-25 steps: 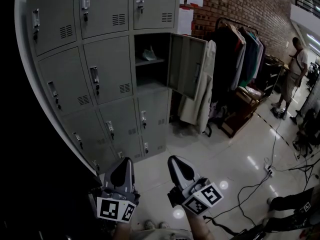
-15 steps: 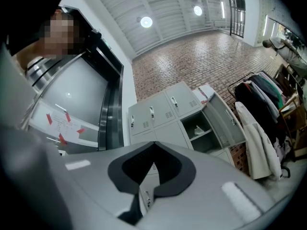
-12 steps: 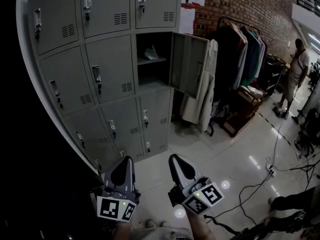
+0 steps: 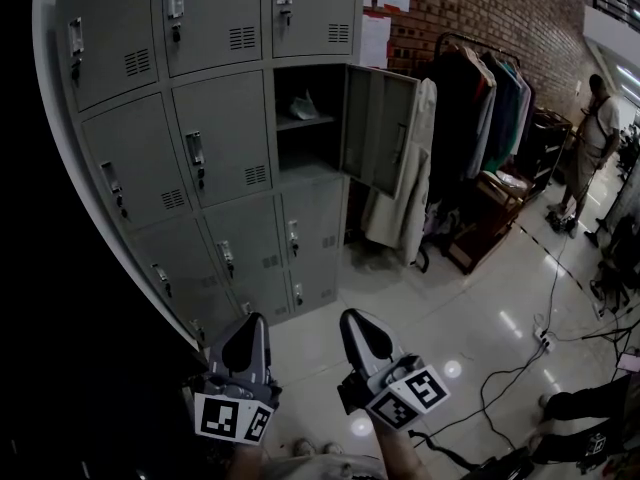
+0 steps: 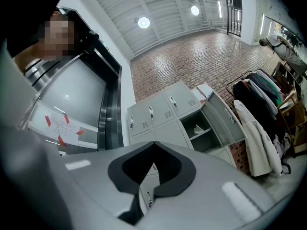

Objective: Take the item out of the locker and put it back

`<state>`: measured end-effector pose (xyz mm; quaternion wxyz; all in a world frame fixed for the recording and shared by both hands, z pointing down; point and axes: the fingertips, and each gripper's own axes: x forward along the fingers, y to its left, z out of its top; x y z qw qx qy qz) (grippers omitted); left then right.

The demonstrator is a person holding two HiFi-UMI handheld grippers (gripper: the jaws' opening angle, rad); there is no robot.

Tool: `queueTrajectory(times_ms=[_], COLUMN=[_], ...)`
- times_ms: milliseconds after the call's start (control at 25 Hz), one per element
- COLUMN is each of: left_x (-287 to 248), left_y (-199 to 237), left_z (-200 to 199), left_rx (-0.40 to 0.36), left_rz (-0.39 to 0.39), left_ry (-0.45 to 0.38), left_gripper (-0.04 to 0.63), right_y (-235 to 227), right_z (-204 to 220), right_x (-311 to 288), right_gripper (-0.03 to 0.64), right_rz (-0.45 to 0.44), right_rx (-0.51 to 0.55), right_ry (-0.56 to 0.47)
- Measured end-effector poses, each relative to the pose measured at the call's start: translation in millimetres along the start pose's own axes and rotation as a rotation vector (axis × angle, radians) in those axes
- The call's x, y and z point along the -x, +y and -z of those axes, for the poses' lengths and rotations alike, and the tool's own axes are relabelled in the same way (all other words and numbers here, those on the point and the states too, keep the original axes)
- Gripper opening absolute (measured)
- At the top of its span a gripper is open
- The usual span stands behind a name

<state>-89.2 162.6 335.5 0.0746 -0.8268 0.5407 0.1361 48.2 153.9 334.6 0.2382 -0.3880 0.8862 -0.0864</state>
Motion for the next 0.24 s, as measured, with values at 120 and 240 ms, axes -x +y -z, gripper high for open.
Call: queueTrajectory(times_ms=[120, 240], left_x=[1.1, 2.3], left_y=[2.5, 3.5], left_z=[-0.6, -0.3], left_rx=[0.001, 0.002], left_rz=[-0.004, -0.003], left_ry=[-0.002, -0.001], left_gripper=[0.005, 0.006], right_y=[1.3, 2.3], right_z=[-0.1, 0.4], right_x=[-1.1, -1.1], right_gripper=[0.002, 0.002], right_rz=[-0.001, 0.001], right_rx=[-0.001, 0.001], right_ry=[-0.002, -0.004])
